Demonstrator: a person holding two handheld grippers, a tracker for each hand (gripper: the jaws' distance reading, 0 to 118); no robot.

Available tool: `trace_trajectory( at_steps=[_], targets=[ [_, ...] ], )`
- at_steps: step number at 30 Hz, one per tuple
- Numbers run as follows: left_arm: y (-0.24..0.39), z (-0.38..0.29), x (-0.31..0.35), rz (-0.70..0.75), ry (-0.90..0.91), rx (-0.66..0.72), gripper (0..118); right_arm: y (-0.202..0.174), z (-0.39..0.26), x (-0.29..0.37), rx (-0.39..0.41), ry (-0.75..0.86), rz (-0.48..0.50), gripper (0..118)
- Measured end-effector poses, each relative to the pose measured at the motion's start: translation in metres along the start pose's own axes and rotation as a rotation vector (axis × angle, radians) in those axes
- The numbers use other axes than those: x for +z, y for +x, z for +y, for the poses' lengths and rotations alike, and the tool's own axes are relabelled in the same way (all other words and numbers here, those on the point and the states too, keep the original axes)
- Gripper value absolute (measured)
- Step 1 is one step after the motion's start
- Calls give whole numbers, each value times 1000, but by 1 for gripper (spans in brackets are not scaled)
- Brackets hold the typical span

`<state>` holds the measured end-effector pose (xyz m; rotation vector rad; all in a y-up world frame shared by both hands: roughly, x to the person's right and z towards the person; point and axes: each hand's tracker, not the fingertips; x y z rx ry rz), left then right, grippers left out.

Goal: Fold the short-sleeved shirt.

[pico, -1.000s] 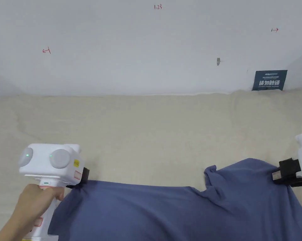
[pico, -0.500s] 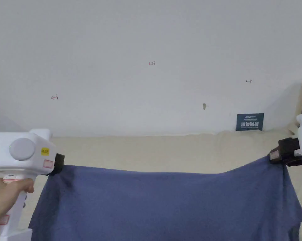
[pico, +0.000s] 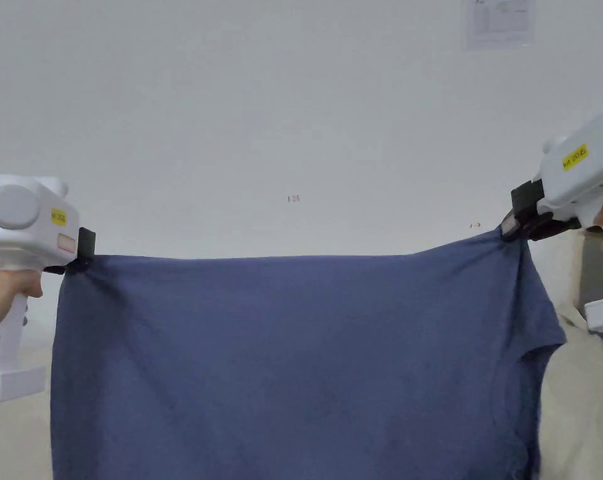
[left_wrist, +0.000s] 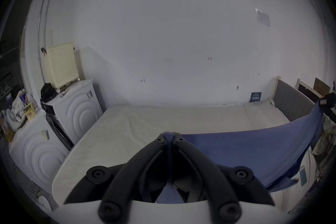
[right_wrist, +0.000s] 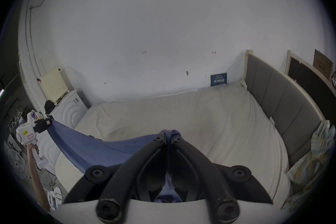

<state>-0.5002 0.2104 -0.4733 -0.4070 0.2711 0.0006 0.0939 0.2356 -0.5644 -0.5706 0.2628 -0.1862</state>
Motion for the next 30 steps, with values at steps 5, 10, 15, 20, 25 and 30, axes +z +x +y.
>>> trace_trajectory(
  at_steps=[5, 10, 15, 20, 25, 30],
  targets=[
    [3, 55, -21, 27, 34, 16, 3, -20, 58, -11, 3, 47, -31, 3],
    [-4, 107, -33, 53, 96, 22, 3, -31, 106, -15, -7, 100, -22, 3],
    [-9, 131, -26, 77, 138, 30, 3, -38, 134, -9, 10, 168, -1, 3],
    [-3, 140, -21, 117, 198, -20, 3, -52, 151, -9, 32, 226, -46, 3],
    [-7, 136, -35, 122, 212, 8, 3, -58, 138, -22, 41, 139, -10, 3],
    [-3, 90, -77, 151, 111, -68, 3, -44, 106, -68, 94, 121, -74, 3]
  ],
)
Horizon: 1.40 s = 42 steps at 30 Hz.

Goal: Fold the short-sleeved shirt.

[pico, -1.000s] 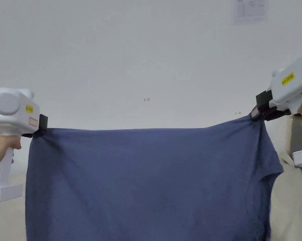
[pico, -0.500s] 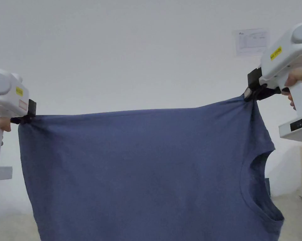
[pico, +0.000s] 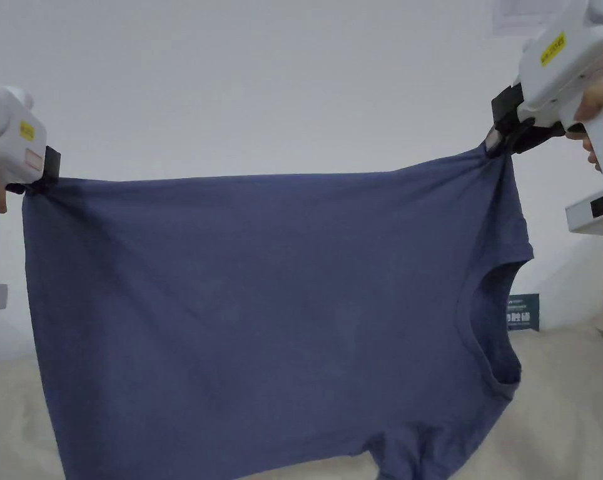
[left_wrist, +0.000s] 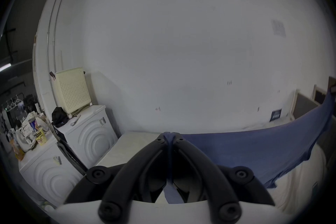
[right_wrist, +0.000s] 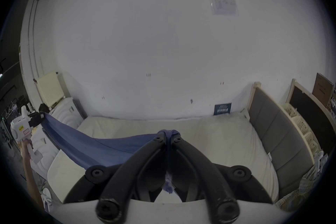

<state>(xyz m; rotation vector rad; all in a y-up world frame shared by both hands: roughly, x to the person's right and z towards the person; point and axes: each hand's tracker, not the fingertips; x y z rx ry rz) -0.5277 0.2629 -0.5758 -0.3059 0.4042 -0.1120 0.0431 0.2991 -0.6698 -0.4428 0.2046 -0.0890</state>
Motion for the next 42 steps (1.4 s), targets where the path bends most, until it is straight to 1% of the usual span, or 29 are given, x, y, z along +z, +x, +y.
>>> trace_trajectory(
  at_steps=[1, 2, 3, 4, 6, 7, 8, 10, 11, 12, 13, 14, 15, 16, 18, 19, 20, 22, 23, 26, 27, 28, 29, 31, 34, 37, 40, 41, 42],
  targets=[
    [3, -15, -8, -9, -29, -7, 3, 0, -12, -9, -9, -40, 23, 3],
    [6, -30, -16, -19, -43, 9, 3, 1, -24, -21, -18, -62, 15, 3],
    [11, -47, -26, -30, -79, 8, 3, 1, -39, -35, -3, -123, 9, 3],
    [14, -64, -37, -37, -114, -1, 3, 1, -53, -47, 8, -144, 4, 3],
    [25, -105, -59, -42, -193, -12, 3, -4, -97, -67, 13, -235, -9, 3],
    [29, -123, -66, -53, -210, -16, 3, -3, -115, -78, 14, -246, -11, 3],
    [30, -144, -83, -56, -239, -1, 3, -2, -135, -89, 2, -276, -5, 3],
    [35, -186, -95, -85, -306, 41, 3, 8, -170, -112, -66, -307, -3, 3],
    [38, -208, -97, -100, -343, 40, 3, 14, -188, -120, -89, -320, 2, 3],
    [43, -231, -92, -108, -374, 48, 3, 17, -210, -120, -100, -283, 38, 3],
    [48, -248, -87, -93, -388, 51, 3, 18, -226, -122, -90, -303, 28, 3],
    [52, -267, -79, -96, -391, -28, 3, 19, -244, -122, -103, -327, 23, 3],
    [53, -283, -71, -92, -381, -36, 3, 21, -262, -119, -110, -337, 33, 3],
    [53, -295, -58, -92, -397, -30, 3, 22, -277, -113, -114, -348, 32, 3],
    [43, -319, -33, -135, -417, 33, 3, 27, -309, -93, -165, -350, 41, 3],
    [37, -328, -18, -133, -420, 39, 3, 28, -323, -78, -172, -363, 52, 3],
    [34, -335, 0, -128, -419, 35, 3, 29, -333, -68, -169, -361, 56, 3],
    [25, -349, 35, -120, -407, 29, 3, 27, -350, -40, -154, -372, 31, 3],
    [20, -355, 53, -121, -393, 22, 3, 28, -357, -25, -139, -393, 42, 3],
    [6, -371, 111, -112, -386, 51, 3, 30, -382, 32, -150, -359, 54, 3],
    [1, -377, 127, -117, -385, 62, 3, 32, -391, 52, -186, -328, 53, 3],
    [1, -379, 142, -119, -386, 60, 3, 33, -398, 68, -215, -309, 71, 3],
    [-3, -384, 161, -128, -380, 47, 3, 33, -407, 86, -206, -317, 83, 3],
    [-9, -395, 197, -147, -361, 8, 3, 26, -428, 125, -185, -312, 62, 3],
    [-33, -414, 224, -148, -371, 1, 3, 25, -462, 173, -194, -285, 68, 3],
    [-49, -434, 258, -148, -364, 63, 3, 26, -503, 218, -228, -276, 83, 3],
    [-63, -465, 280, -116, -368, 117, 3, 34, -539, 237, -255, -291, 69, 3],
    [-66, -475, 284, -121, -366, 106, 3, 35, -551, 241, -243, -333, 57, 3],
    [-67, -484, 287, -144, -401, 71, 3, 38, -561, 243, -233, -355, 43, 3]
  ],
)
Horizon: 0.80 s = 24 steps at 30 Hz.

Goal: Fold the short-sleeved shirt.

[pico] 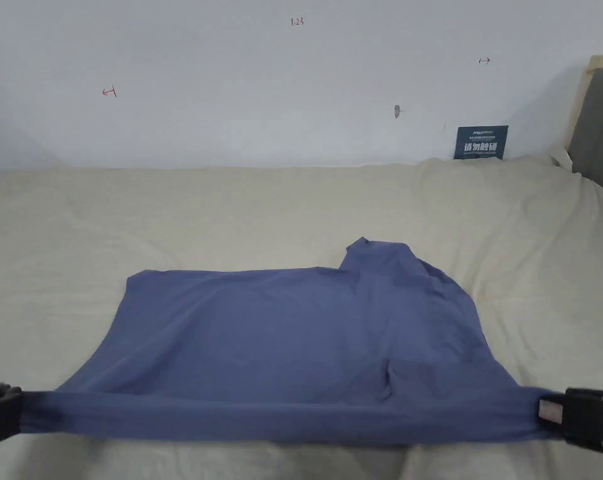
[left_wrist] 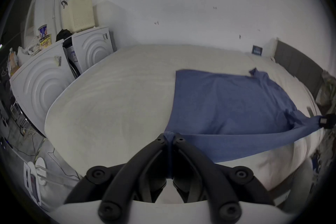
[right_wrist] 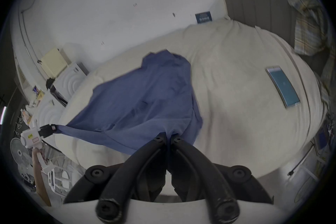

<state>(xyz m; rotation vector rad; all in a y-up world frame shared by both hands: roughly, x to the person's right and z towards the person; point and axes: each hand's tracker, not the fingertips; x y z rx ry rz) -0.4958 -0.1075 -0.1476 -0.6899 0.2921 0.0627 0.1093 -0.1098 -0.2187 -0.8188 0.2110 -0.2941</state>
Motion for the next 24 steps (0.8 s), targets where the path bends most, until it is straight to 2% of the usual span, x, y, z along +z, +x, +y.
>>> trace_trajectory(
  at_steps=[1, 3, 7, 12, 13, 14, 15, 16, 17, 18, 19, 24],
  targets=[
    [-1, -8, -1, 9, -42, -9, 3, 4, -7, -2, 1, -5, 5, 3],
    [-1, -24, -4, 6, -30, -2, 3, 12, -18, -9, -85, -31, 23, 3],
    [1, -41, -25, -10, -71, 23, 3, 15, -31, -34, -42, -59, -8, 3],
    [-1, -48, -39, -9, -93, 28, 6, 21, -40, -45, -61, -58, -13, 4],
    [-3, -49, -40, -23, -95, 31, 10, 21, -42, -46, -65, -54, -15, 14],
    [-1, -50, -36, -27, -104, 43, 16, 19, -43, -46, -62, -57, -20, 33],
    [-2, -50, -35, -28, -111, 51, 31, 18, -46, -46, -51, -58, -44, 56],
    [-2, -51, -33, -33, -117, 48, 66, 17, -48, -43, -43, -57, -55, 78],
    [-2, -52, -30, -32, -121, 49, 92, 16, -51, -40, -26, -48, -56, 80],
    [1, -54, -23, -25, -111, 47, 108, 14, -51, -34, -17, -27, -57, 80],
    [2, -54, -13, -20, -63, 42, 113, 13, -51, -30, -16, -20, -53, 80],
    [3, -44, 24, -69, -3, 53, 113, -1, -46, -2, 15, 116, -8, 77]
  ],
)
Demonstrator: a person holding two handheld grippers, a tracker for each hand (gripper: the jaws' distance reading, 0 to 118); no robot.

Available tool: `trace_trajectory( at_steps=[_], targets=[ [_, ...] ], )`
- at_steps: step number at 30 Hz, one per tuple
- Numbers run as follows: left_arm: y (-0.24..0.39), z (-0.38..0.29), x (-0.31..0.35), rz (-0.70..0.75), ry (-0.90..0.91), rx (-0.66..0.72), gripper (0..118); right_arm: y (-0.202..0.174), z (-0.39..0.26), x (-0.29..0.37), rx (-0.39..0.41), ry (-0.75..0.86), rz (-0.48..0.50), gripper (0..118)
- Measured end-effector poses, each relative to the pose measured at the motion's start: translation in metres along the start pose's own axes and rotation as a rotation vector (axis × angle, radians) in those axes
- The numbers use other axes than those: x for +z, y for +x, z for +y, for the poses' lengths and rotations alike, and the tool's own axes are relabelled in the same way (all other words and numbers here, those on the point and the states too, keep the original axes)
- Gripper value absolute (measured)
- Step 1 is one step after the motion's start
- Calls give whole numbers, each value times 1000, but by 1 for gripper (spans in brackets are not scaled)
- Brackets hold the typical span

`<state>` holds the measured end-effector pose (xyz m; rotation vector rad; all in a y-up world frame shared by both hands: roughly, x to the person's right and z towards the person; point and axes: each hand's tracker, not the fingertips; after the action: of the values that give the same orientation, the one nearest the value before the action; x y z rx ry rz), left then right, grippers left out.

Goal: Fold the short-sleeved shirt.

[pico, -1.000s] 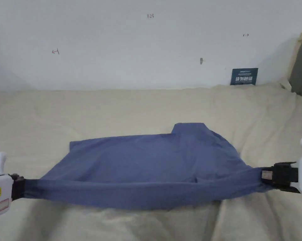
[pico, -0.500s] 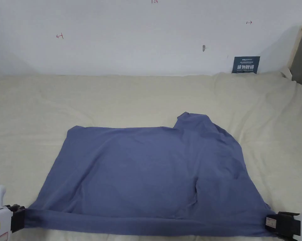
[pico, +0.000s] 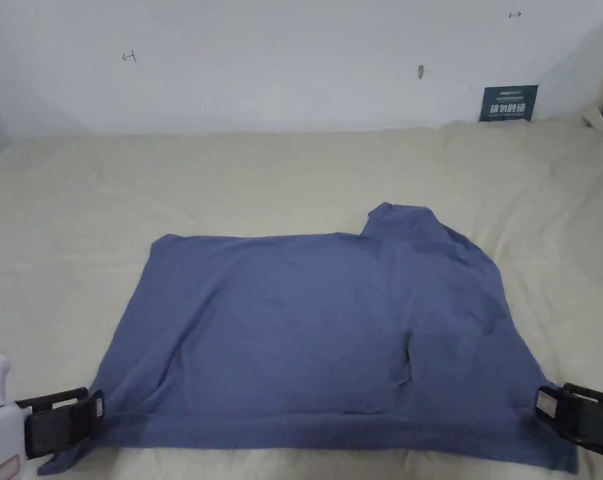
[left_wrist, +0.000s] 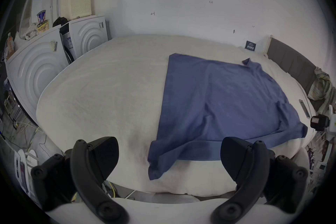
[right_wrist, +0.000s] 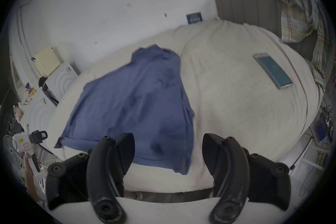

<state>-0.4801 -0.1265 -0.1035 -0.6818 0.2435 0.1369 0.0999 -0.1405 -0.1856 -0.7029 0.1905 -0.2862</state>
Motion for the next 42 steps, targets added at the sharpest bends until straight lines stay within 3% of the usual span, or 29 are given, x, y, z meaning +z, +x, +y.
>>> trace_trajectory(
  at_steps=[3, 6, 7, 8, 9, 19, 20, 21, 22, 23, 24, 29, 30, 32, 33, 34, 38, 42],
  targets=[
    [5, 5, 20, -53, 43, -1, 105, -14, 6, 20, 47, 58, 58, 76],
    [19, 2, 35, -12, 58, -34, 25, -35, 9, 26, 191, 104, 9, 66],
    [21, 0, 36, 30, 64, -50, 6, -38, 9, 26, 218, 100, -2, 48],
    [21, -1, 33, 50, 54, -60, 5, -43, 9, 25, 239, 98, 10, 9],
    [20, -5, 31, 50, 34, -53, 3, -44, 7, 24, 222, 103, 16, 0],
    [-2, -33, 9, 1, -67, 7, 0, -35, -10, -12, 155, 28, 23, 0],
    [-2, -34, 6, 17, -74, -1, 6, -35, -9, -9, 146, 20, 15, 0],
    [-2, -34, 3, 44, -93, -6, 28, -34, -9, -10, 137, 16, 12, 0],
    [-7, -40, -8, 51, -102, -27, 71, -32, -10, -12, 131, 11, 11, 0],
    [-8, -44, -15, 57, -108, -47, 95, -30, -12, -14, 125, 2, 5, 0],
    [-6, -46, -21, 63, -117, -73, 106, -30, -10, -11, 119, -5, -3, 0],
    [3, -46, -49, 54, -166, -96, 103, -26, -14, -16, 137, -45, -49, 0],
    [4, -48, -55, 70, -214, -97, 92, -25, -15, -18, 143, -59, -58, 0],
    [4, -49, -60, 78, -198, -121, 43, -24, -16, -16, 149, -73, -73, 0],
    [4, -49, -61, 91, -193, -127, 21, -22, -17, -16, 150, -75, -74, 0],
    [8, -49, -59, 112, -184, -124, 7, -21, -18, -15, 146, -78, -76, 0],
    [3, -46, -48, 40, -167, -60, 6, -13, -17, -10, 118, -84, -90, 0],
    [-1, -43, -45, 71, -159, -62, 6, -5, -16, -6, 128, -78, -96, 0]
  ],
)
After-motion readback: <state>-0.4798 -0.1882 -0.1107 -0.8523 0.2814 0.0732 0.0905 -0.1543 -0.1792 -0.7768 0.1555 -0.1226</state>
